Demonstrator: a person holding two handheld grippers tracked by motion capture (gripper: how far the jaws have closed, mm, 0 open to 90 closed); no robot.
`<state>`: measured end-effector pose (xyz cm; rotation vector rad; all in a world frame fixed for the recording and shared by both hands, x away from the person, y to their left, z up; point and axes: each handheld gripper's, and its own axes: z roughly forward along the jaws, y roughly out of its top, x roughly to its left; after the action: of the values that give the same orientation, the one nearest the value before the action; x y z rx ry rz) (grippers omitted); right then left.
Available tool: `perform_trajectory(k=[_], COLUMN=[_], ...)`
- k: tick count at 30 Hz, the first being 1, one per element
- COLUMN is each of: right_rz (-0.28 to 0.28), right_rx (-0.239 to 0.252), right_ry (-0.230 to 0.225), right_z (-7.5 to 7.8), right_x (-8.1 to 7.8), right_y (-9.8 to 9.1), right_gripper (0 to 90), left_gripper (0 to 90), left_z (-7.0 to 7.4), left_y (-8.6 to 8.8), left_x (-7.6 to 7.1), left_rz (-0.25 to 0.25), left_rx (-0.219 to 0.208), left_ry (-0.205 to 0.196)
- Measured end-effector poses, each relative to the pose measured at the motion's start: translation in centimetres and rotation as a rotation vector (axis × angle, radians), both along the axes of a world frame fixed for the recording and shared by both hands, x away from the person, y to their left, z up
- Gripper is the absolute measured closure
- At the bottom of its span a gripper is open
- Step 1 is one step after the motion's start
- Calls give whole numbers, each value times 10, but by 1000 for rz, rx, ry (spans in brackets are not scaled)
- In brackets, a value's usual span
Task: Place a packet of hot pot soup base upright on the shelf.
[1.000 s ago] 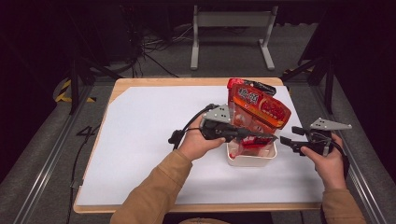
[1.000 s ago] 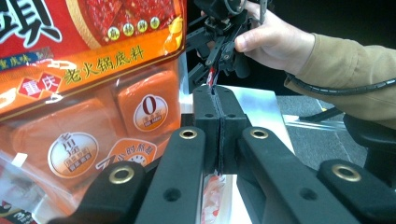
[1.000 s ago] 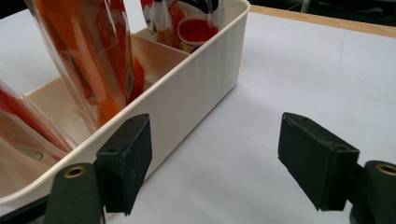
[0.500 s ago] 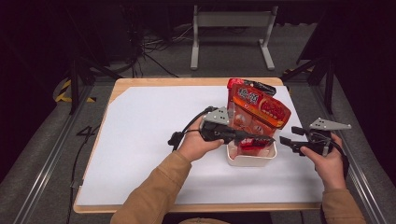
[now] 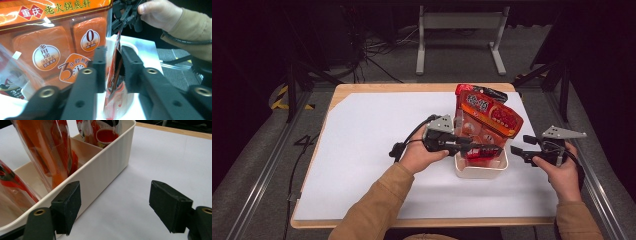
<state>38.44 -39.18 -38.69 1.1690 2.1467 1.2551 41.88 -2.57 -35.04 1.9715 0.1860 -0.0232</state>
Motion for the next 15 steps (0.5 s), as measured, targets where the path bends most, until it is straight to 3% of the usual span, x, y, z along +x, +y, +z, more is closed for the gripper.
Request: perform_trajectory(k=[6,8,15], right_rz=[2,0,2], right_rx=[1,2,3], right_ry=[-1,-2,-9], right_z=[0,1,3], right_x=[2,1,2], right_y=[0,0,1], right_gripper=[260,260,259], left_gripper=[567,476,413], left_z=[3,6,14], left_y=[8,14,38], left_x=[-5,-7,-13], left_rz=[19,44,118], left_rx=[-24,-18,-17], left_ry=[-20,-32,-47])
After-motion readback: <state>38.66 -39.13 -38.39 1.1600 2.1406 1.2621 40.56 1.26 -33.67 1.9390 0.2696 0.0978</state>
